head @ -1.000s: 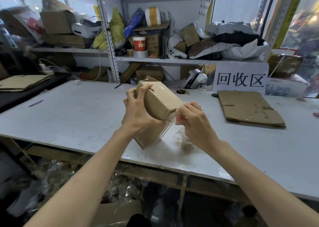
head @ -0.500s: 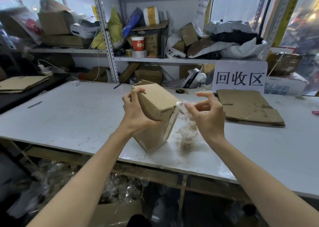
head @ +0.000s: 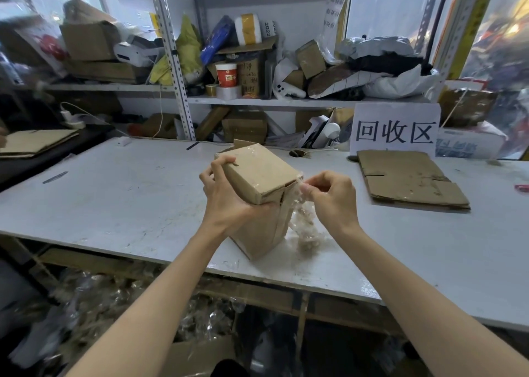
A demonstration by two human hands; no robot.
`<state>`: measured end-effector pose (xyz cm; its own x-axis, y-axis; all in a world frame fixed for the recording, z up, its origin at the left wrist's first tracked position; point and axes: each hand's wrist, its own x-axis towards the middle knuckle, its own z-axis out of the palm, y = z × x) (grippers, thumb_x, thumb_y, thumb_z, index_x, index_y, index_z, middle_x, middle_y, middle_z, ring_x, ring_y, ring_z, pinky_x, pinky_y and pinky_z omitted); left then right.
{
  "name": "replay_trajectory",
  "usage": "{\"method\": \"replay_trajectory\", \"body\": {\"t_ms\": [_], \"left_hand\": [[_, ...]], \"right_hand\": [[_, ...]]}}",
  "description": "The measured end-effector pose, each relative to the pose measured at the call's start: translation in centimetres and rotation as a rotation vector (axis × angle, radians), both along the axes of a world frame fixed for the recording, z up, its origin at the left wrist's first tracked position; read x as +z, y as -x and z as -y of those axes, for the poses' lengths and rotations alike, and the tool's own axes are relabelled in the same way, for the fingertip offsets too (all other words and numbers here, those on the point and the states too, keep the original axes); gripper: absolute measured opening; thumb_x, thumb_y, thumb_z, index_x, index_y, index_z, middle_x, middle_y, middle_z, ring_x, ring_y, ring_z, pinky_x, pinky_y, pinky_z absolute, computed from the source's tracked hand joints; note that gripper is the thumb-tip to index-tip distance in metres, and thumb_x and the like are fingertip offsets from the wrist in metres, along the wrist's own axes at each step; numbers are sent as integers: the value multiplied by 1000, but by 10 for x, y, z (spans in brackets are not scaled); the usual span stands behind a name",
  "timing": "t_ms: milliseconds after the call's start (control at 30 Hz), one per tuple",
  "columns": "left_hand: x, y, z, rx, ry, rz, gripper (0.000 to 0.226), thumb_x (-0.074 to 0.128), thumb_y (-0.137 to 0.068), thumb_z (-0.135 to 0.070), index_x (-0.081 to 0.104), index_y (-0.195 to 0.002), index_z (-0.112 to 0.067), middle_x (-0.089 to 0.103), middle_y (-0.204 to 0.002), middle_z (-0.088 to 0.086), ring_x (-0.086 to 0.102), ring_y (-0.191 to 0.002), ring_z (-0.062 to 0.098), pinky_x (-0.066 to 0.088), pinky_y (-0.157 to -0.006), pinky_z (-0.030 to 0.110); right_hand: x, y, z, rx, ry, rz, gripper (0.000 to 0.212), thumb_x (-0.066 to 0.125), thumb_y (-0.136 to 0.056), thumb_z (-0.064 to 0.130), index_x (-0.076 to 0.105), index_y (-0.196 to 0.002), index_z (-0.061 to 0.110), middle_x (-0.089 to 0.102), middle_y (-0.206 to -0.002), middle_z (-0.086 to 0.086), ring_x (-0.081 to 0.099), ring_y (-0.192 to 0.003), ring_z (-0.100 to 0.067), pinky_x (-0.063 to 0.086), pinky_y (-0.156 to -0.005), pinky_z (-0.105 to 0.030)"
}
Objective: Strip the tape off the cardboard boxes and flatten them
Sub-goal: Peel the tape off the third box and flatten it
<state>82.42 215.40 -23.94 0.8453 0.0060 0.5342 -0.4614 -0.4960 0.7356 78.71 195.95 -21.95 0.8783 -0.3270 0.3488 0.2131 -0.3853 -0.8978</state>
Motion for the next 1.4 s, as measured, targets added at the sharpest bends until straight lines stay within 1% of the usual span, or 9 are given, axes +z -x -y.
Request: {"method": "replay_trajectory", "body": {"t_ms": [167, 433, 600, 700, 867, 1033, 1133, 1233, 1400], "left_hand": [[-10, -4, -4, 11, 86, -56, 101, 97, -47, -34, 30, -122, -39, 27, -131, 3, 32, -124, 17, 31, -87, 9], [-15, -7, -9, 13, 173, -94, 100, 97, -49, -32, 32, -124, -39, 27, -132, 1, 35, -121, 14, 36, -83, 10], [-12, -6, -6, -37, 116, -70, 103, 93, -45, -40, 28, -125, -38, 25, -132, -1, 32, -127, 17, 39, -100, 25], [-11, -7, -4, -44, 96, -46, 103, 95, -47, -34, 27, -124, -37, 25, -130, -2, 32, -128, 18, 34, -93, 13], [-14, -4, -10, -54, 95, -55, 102, 90, -43, -38, 28, -124, -37, 27, -132, 2, 30, -125, 11, 32, -91, 8], [-15, -5, -10, -41, 142, -80, 101, 95, -45, -35, 32, -124, -40, 28, -133, 1, 34, -125, 14, 35, -89, 10], [-13, -7, -10, 3, 231, -152, 104, 90, -36, -53, 32, -122, -42, 28, -132, 1, 37, -118, 13, 39, -85, 13], [-6, -12, -7, 43, 267, -202, 106, 87, -31, -62, 32, -120, -44, 29, -128, 0, 39, -111, 10, 40, -78, 14], [5, -28, -18, 214, 371, -296, 98, 89, -49, -58, 27, -124, -42, 28, -127, 5, 41, -119, 28, 42, -85, 31]], "right_hand": [[-2, -3, 2, 28, -87, -41, 12, 70, -81, 5, 65, -74, 12, 69, -71, -8, 69, -73, -23, 58, -78, -45], [-1, -9, 11, 118, -304, -220, 10, 70, -79, -3, 62, -76, 3, 66, -75, -11, 68, -79, -28, 59, -76, -37], [18, -5, 21, 177, -269, -105, 54, 73, -53, 9, 65, -106, 16, 68, -103, -4, 63, -89, -14, 47, -71, -25], [15, -3, 12, 330, -330, -90, 41, 62, -63, 22, 72, -103, 20, 71, -106, 4, 62, -96, -6, 43, -79, -25], [7, -12, 6, 156, -41, 5, 10, 75, -81, 16, 76, -90, 17, 73, -79, 7, 68, -75, -2, 53, -73, -17], [0, -15, 6, 87, 121, 99, 6, 73, -81, 9, 76, -87, 11, 68, -69, 10, 63, -62, 5, 48, -62, -8], [-9, -13, 5, 24, 151, 103, 4, 72, -83, 11, 75, -85, 12, 65, -67, 12, 59, -61, 4, 43, -58, -4], [-13, -8, 5, 20, 183, 158, 3, 71, -83, 9, 73, -82, 12, 66, -68, 8, 59, -63, 1, 43, -59, -5], [-21, 3, 23, 79, 266, 212, 12, 70, -79, -3, 72, -74, 9, 68, -71, 0, 59, -66, -5, 45, -63, -13]]}}
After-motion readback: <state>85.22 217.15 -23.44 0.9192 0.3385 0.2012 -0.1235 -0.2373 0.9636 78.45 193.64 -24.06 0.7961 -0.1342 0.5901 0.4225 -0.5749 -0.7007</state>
